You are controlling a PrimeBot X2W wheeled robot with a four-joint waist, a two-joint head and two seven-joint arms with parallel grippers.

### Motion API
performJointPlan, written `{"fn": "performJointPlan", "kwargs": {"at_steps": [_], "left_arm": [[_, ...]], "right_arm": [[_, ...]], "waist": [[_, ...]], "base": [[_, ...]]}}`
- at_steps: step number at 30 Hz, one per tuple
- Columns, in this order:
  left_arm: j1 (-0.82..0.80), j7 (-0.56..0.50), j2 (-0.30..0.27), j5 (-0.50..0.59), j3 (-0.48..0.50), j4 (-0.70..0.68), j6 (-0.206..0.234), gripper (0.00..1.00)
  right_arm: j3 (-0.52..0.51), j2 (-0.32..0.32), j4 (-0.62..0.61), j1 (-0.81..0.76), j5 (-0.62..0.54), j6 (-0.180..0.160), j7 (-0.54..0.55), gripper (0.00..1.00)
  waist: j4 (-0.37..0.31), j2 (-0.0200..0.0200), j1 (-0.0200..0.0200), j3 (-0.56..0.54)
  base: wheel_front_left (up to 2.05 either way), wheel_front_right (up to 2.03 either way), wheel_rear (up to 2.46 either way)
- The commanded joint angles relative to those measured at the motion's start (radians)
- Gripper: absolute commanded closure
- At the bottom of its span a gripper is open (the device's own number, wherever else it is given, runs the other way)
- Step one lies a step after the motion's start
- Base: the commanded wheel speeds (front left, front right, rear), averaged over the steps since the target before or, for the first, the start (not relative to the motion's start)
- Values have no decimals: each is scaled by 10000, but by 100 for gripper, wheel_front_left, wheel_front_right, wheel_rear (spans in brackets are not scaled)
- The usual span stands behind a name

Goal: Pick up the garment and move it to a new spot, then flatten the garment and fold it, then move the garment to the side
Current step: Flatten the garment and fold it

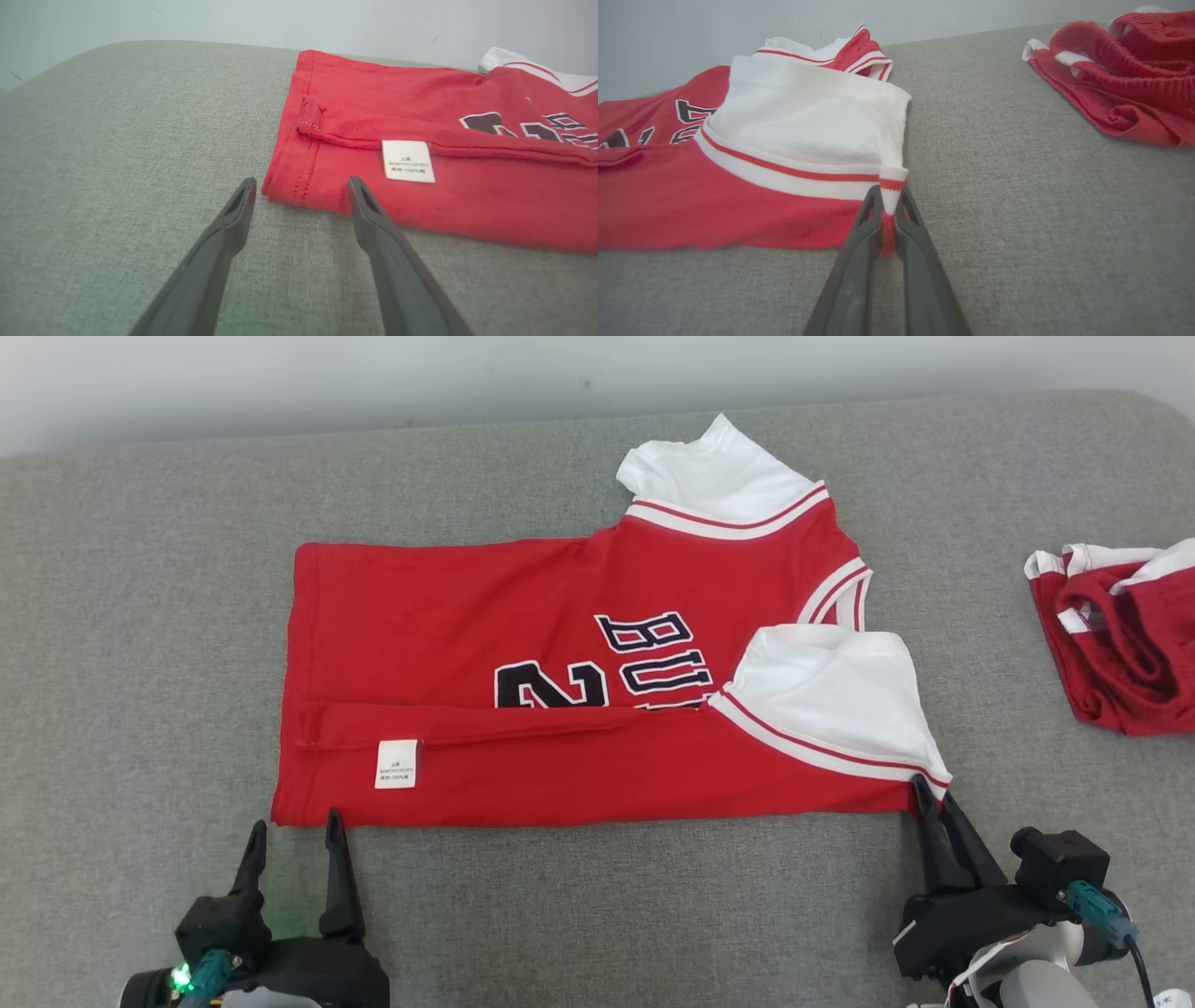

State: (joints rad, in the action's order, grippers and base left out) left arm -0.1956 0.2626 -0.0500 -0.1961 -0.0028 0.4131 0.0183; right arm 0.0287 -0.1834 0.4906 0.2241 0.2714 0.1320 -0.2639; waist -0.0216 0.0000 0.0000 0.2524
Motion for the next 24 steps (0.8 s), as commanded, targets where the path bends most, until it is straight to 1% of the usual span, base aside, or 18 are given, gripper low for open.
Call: {"fn": "performJointPlan", "kwargs": {"at_steps": [1,7,10,14,15,16,17,20,24], "left_arm": [[-141,30,-11,-147,22,27,-6,0],[-473,30,-8,-110,237,333,-72,0],[-635,30,-14,-160,395,623,-4,0],[-795,30,-5,-33,404,1148,-55,0],[-844,30,-13,-40,413,1247,-48,28],[-895,28,-11,-61,429,1324,-36,76],[-902,27,-7,-118,412,1446,-68,100],[-946,21,-10,-256,311,1788,-225,100],[-899,21,-3,-315,76,1593,-183,100]], "right_arm": [[-16,-54,-58,-7,20,-30,2,100],[205,-36,-269,130,-21,-30,0,100],[311,-69,-346,174,16,-30,0,100],[381,-126,-402,161,93,-30,0,100],[384,-142,-411,152,96,-30,0,100],[390,-163,-424,152,105,-30,0,100],[393,-178,-432,153,117,-30,0,100],[364,-198,-445,150,113,-30,0,100],[283,-157,-488,101,87,-30,1,100]], "waist": [[-17,0,0,19],[-115,0,0,132],[-157,0,0,201],[-197,0,0,223],[-209,0,0,226],[-218,0,0,226],[-226,0,0,223],[-226,0,0,216],[-169,0,0,152]], "base": [[0,0,0],[0,0,0],[0,0,0],[0,0,0],[0,0,0],[0,0,0],[0,0,0],[0,0,0],[0,0,0]]}}
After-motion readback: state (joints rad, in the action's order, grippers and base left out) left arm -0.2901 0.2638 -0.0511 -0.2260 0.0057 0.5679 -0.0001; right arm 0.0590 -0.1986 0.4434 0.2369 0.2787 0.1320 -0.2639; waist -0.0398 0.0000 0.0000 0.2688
